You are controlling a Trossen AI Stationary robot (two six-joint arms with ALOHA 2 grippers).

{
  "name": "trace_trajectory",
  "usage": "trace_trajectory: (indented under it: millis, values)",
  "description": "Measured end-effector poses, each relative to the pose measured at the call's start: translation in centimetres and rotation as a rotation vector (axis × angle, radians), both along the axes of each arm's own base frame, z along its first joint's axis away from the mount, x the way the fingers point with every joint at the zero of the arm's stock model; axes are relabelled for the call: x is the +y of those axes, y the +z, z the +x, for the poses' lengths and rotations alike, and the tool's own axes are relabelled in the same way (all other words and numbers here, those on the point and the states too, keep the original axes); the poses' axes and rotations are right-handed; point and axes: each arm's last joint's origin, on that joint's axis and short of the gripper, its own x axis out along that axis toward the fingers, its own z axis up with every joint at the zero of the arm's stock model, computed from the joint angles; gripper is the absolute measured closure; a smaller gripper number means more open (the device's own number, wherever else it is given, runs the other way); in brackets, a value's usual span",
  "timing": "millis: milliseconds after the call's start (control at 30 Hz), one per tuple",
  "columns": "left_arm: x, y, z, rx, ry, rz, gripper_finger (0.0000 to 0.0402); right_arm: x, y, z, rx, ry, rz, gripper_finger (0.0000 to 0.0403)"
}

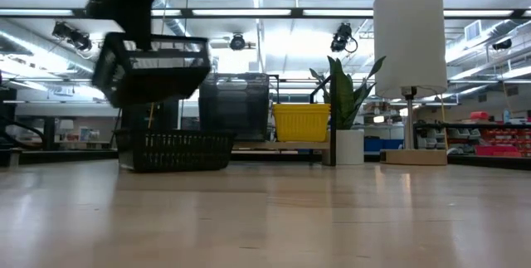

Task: Stack baskets on shelf by color
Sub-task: Stack the top left black bin on the top right black bin

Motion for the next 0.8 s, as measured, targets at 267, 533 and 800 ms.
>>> trace_trajectory:
  millis: [267,533,800]
  values:
    - [-0.8,-2.3,4.4,0.096,-0.061,0.068,0.0389,0.0,-0.1,0.0,0.007,0.001,-0.004,0.0238]
    - [-1.1,-5.8,5.6,0.276,-0.069,0.085,0.0385,0.0,-0.1,0.0,0.011,0.001,-0.006,0.0238]
    - [-1.4,-6.6,5.9,0.315,-0.104,0.043,0.0379,0.0,-0.1,0.0,0.010,0.001,-0.006,0.0238]
